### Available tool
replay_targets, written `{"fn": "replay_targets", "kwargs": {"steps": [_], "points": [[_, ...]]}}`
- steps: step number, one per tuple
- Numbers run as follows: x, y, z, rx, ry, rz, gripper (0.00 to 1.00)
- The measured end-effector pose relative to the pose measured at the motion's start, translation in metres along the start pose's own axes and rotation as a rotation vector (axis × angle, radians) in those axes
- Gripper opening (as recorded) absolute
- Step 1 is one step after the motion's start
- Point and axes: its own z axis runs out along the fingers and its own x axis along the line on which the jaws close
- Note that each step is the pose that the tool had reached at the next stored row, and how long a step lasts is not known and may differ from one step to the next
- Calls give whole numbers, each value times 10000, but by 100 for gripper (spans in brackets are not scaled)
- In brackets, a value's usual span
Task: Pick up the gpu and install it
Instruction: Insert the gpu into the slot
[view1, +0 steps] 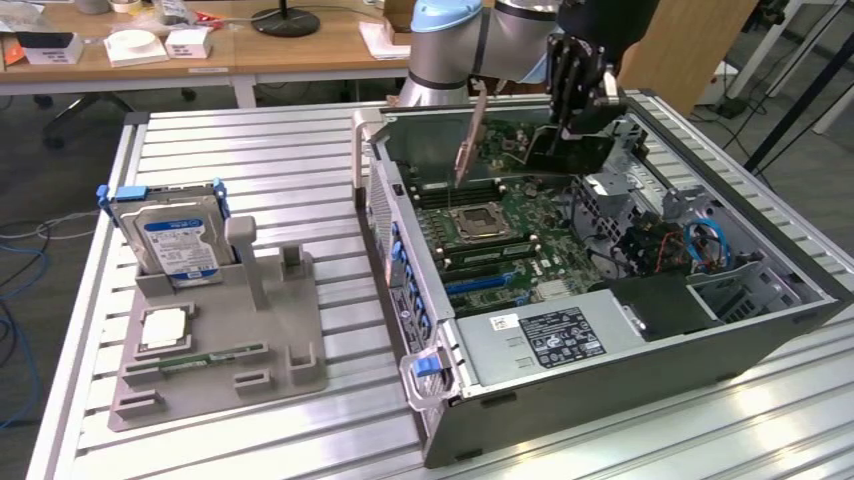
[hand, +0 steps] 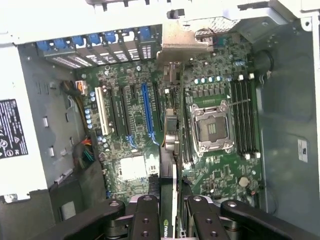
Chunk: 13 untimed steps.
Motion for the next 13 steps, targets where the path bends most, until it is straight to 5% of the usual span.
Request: {"fn": "replay_targets", "kwargs": {"steps": [3, 6, 13], "points": [[-7, 3, 33, 81, -27, -269, 26], [-7, 3, 45, 341, -80, -511, 26], [1, 33, 161, 359, -112, -946, 26]]}}
